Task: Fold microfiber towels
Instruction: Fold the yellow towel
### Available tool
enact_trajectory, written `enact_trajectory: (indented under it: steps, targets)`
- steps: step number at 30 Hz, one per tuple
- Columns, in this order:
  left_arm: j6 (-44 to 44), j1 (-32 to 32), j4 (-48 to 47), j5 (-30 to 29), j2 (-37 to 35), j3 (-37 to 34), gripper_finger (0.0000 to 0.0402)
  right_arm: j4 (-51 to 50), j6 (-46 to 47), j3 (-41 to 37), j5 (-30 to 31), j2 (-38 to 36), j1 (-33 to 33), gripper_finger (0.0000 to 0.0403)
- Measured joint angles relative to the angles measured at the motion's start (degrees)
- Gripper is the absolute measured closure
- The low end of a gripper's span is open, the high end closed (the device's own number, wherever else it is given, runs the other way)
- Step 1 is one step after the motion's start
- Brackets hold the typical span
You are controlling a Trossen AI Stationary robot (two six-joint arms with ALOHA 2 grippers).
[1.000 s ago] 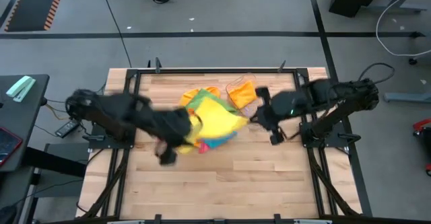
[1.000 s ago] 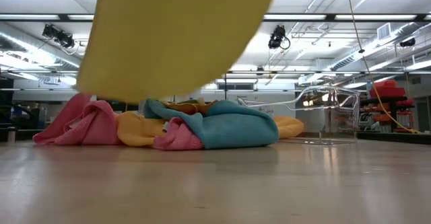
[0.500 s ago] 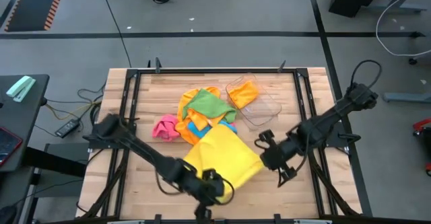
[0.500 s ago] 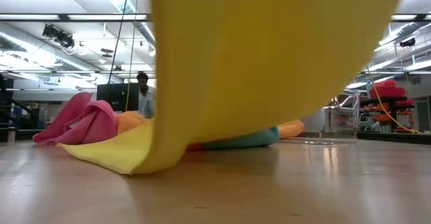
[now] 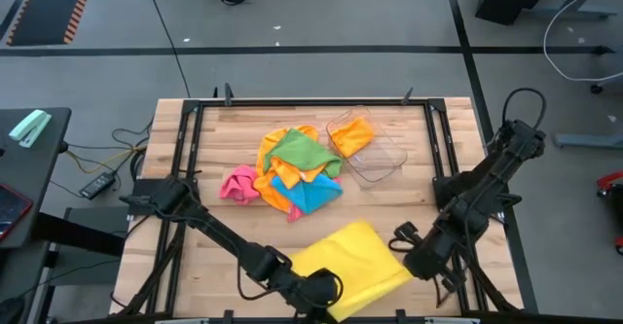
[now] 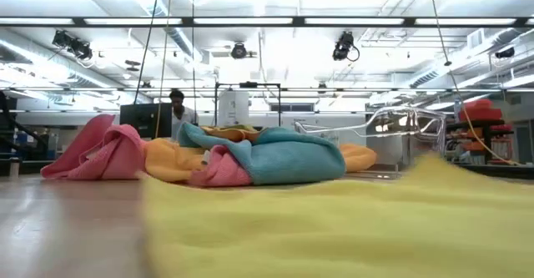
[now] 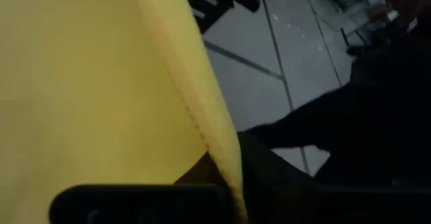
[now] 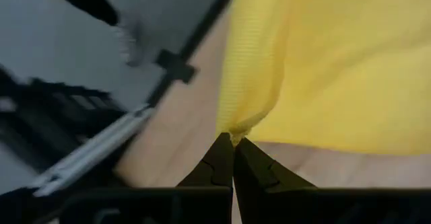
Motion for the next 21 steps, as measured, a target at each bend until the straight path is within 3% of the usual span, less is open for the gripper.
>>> enact_trajectory:
  steps: [3,11,17,21]
  targets:
    - [0.1,0.16,-1.74,1.86,-0.01,0.0,0.0372,0.22,-1.84,-0.1,5.15,0.11,-1.89,0.0397]
    - [0.06,1.91,-16.94,4.75,-0.55,0.0,0.0394,7.05,-4.48,-7.14,5.89,0.24,-8.74,0.0397]
    - [0.35,2.78,-27.23,0.72,-0.79,0.0,0.0367,12.27,-4.48,-12.72,5.89,0.26,-10.71,0.0397]
    - [1.69,3.19,-28.59,-1.07,-0.21,0.04,0.0366,18.64,-4.48,-17.32,6.47,0.26,-11.18,0.0397]
